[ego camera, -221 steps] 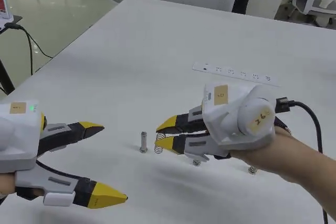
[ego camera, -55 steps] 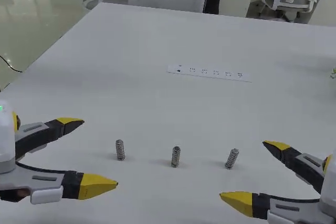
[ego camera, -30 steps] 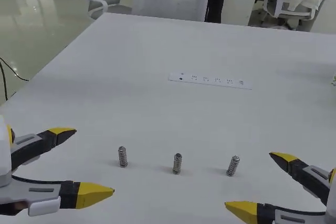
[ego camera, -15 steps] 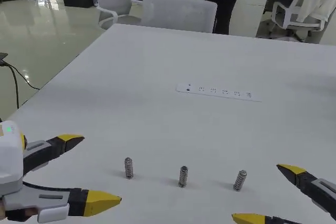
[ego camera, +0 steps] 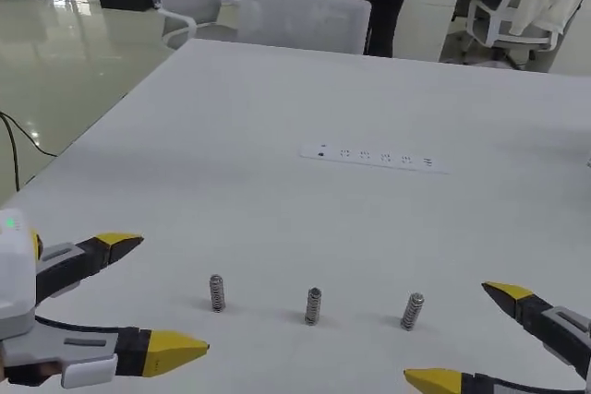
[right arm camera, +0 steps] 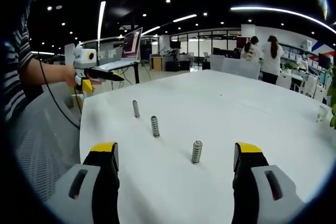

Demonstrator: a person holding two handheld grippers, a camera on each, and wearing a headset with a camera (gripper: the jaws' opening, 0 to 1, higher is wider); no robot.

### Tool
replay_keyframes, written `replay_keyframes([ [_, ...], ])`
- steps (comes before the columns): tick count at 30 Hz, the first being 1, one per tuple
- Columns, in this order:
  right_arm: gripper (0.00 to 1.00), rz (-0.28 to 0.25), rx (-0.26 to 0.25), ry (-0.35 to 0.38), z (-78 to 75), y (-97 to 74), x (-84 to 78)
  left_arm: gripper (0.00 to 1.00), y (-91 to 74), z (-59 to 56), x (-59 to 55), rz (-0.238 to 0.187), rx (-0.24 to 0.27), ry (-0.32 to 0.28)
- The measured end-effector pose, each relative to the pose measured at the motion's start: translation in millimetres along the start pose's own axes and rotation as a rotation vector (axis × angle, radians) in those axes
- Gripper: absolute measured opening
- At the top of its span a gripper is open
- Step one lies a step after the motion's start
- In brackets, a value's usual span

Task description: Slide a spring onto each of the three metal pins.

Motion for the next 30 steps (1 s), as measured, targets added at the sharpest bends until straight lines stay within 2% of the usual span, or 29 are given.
replay_keyframes([
  [6,0.91,0.006,-0.001,-0.004,0.4,0.6,-0.8,0.98,-0.2,0.5,-2.4,-0.005,0.004,-0.007],
  [13,0.91,0.003,-0.005,-0.007,0.8,2.2,0.8,0.98,-1.3,0.7,-5.8,0.007,0.004,-0.007],
  [17,0.91,0.014,0.000,-0.019,1.7,3.6,-1.6,0.98,-0.5,1.5,-5.1,-0.002,0.007,-0.013],
  [30,0.90,0.005,-0.002,-0.016,-0.1,4.0,0.8,0.98,-0.4,1.5,-5.4,0.006,0.008,-0.006],
])
Point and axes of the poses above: the centre of the closed fingertips' face, and the gripper's own axes: y roughly forward along the fingers, z roughly to its left, x roughly out of its top, the point moved 6 cm from there along -y, roughly backward along the fingers, and after that the axes turned 1 degree about x, right-handed, at the moved point
